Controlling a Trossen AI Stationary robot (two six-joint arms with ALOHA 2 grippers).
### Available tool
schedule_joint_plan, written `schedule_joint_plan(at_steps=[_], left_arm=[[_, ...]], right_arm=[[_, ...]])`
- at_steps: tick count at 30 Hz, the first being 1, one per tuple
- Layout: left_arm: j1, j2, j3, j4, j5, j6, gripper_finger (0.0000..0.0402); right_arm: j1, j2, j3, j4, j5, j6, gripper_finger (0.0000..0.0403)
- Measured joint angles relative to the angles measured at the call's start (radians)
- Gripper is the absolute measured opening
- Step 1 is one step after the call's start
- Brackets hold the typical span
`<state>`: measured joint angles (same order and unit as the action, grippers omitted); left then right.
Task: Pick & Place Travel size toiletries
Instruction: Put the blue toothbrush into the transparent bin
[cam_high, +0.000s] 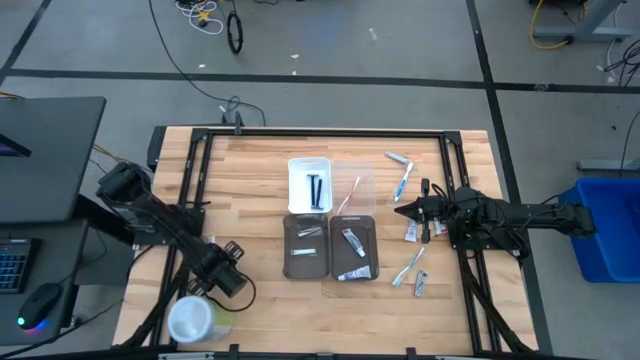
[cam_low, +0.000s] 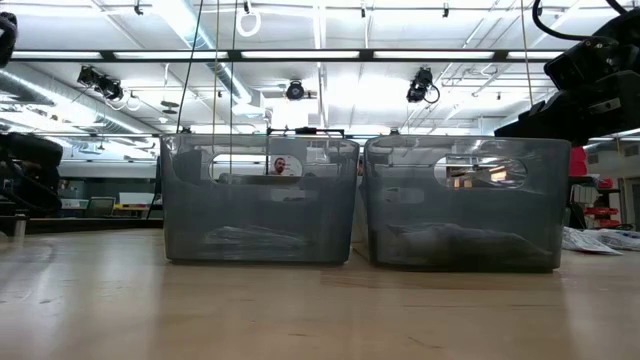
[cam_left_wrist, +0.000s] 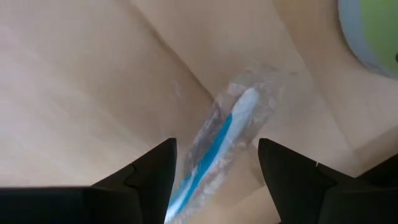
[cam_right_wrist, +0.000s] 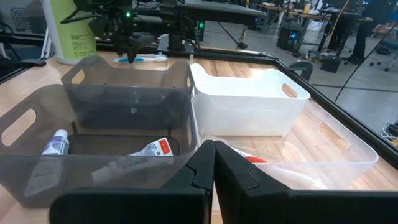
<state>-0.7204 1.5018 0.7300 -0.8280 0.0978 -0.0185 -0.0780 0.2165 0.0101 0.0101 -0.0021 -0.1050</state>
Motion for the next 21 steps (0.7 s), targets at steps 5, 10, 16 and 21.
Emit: schedule_joint_plan(at_steps=[5,10,16,21], left_arm=[[0.0,0.032,0.002,0.008,0.0,0.044,0.0233],[0.0,0.034,0.004,0.004,0.012,0.075,0.0233],[0.0,0.04,0.021,-0.004,0.012,0.081,0.0209],[0.0,0.04,0.029,0.012,0.038,0.087,0.0153]], right_arm=[[0.0,0.0,0.0,0.0,0.0,0.0,0.0013],[0.0,0.0,0.0,0.0,0.0,0.0,0.0014],[0.0,0.0,0.0,0.0,0.0,0.0,0.0013],[0.0,0.0,0.0,0.0,0.0,0.0,0.0013]])
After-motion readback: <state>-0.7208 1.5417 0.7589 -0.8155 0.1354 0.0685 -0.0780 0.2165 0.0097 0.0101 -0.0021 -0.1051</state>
